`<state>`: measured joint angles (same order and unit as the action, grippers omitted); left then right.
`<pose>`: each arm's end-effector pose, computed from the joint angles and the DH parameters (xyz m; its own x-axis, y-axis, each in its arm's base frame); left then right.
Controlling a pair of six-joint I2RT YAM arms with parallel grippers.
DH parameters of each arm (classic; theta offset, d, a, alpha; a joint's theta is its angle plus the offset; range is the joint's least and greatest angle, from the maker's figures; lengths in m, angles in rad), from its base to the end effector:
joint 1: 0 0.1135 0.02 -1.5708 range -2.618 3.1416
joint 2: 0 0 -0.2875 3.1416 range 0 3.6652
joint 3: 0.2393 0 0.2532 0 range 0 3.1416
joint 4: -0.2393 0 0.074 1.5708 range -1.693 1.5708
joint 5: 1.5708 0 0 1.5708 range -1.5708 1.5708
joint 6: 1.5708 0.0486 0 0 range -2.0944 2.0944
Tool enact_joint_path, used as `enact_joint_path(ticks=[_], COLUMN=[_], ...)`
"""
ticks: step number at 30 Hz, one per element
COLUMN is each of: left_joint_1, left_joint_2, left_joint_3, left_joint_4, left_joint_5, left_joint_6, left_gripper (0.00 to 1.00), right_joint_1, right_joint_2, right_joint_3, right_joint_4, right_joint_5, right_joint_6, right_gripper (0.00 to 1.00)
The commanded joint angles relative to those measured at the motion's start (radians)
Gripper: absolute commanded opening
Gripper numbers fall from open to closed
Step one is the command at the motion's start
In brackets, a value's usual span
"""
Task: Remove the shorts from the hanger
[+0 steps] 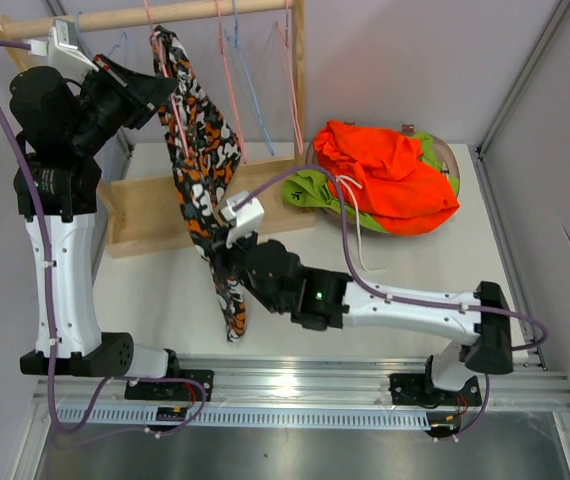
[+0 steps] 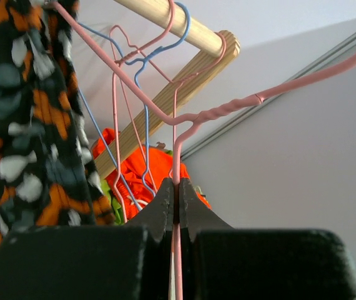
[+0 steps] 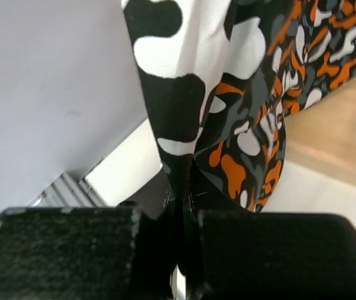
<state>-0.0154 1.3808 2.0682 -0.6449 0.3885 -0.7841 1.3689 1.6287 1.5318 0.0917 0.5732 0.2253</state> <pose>0.2363 -0.0221 0.6034 -0.2472 -0.6498 -0.7188 0.3080 0.6506 -0.6942 0.1065 0.3887 0.4359 -0.1606 0.1514 -0.9753 -0.6961 0.6832 0.2207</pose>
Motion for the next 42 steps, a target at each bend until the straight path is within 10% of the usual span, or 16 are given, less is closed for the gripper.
enact_joint_path(ticks=[1, 16, 30, 42], left_joint_1=[0.009, 0.012, 0.012, 0.012], left_joint_2=[0.029, 0.037, -0.472, -0.411], left_joint_3=[0.108, 0.137, -0.327, -0.266], left_joint_4=[0.074, 0.057, -0.079, -0.102], left_joint_5=[-0.019, 0.01, -0.046, -0.206], left_joint_6=[0.057, 0.034, 0.014, 0.128], left_gripper=[0.0, 0.0, 0.0, 0.0], right_joint_1=[0.096, 0.165, -0.142, 0.001], right_joint_2=[-0.139, -0.167, 0.111, -0.395], right_joint_3=[-0.097, -0.23, 0.289, -0.128], right_joint_4=[-0.018, -0.005, -0.089, -0.089], right_joint_5=[0.121, 0.205, -0.032, 0.296], right_joint_6=[0.06, 0.109, -0.076, -0.072], right_gripper=[0.0, 0.0, 0.0, 0.0])
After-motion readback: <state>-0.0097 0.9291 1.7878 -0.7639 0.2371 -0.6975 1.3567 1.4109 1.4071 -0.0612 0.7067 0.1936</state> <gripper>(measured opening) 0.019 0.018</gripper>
